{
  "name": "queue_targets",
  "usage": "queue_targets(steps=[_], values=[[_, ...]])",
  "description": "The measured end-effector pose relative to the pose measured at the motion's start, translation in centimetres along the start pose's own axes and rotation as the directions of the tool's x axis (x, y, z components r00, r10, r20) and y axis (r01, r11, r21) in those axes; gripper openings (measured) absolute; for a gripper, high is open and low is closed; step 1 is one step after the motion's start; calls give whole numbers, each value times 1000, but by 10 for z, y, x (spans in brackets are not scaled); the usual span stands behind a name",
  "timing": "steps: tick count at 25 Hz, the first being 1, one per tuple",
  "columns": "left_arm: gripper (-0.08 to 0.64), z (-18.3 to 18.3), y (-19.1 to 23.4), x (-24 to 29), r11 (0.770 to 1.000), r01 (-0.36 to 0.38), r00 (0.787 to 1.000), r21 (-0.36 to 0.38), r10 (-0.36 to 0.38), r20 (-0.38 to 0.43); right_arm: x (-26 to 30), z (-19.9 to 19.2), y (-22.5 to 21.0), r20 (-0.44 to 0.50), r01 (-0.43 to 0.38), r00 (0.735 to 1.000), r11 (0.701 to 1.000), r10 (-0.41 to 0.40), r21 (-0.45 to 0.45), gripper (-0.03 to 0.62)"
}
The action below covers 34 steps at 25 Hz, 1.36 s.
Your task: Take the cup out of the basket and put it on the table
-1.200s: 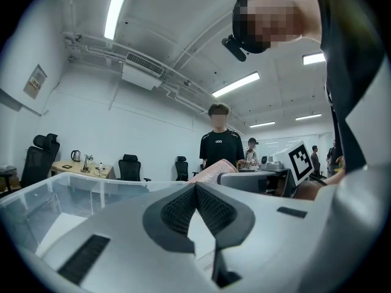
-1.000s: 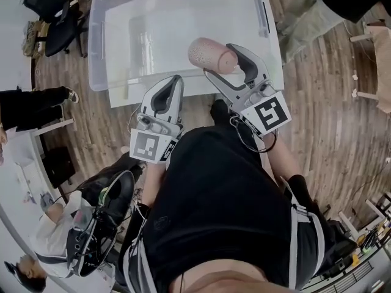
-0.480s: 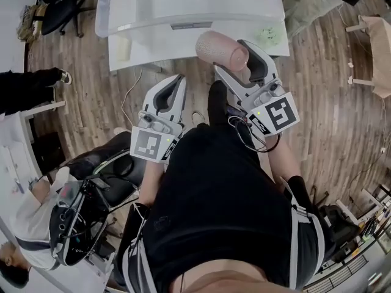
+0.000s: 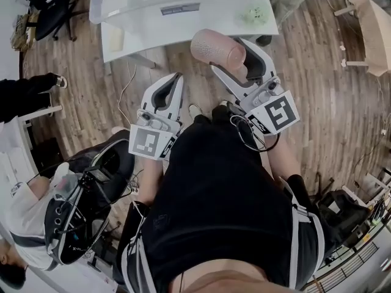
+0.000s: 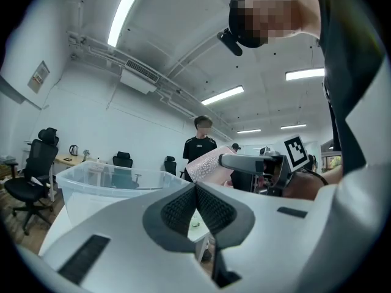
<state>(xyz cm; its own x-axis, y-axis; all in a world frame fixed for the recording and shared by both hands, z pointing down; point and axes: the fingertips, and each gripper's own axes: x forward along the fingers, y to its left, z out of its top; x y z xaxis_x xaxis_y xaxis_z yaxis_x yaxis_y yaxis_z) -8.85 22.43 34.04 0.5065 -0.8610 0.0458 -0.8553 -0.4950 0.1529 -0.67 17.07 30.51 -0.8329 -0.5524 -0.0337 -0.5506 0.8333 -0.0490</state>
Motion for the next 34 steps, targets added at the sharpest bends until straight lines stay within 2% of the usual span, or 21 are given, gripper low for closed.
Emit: queue_targets(steps=[13, 34], values=[[18, 9, -58, 31, 1000, -1, 1000, 24, 1, 22, -65, 28, -27, 85, 18, 996, 1000, -17, -9, 305], [18, 17, -105, 37, 999, -21, 1000, 39, 21, 12, -110, 25, -29, 49, -10, 999, 1000, 10, 11, 304]])
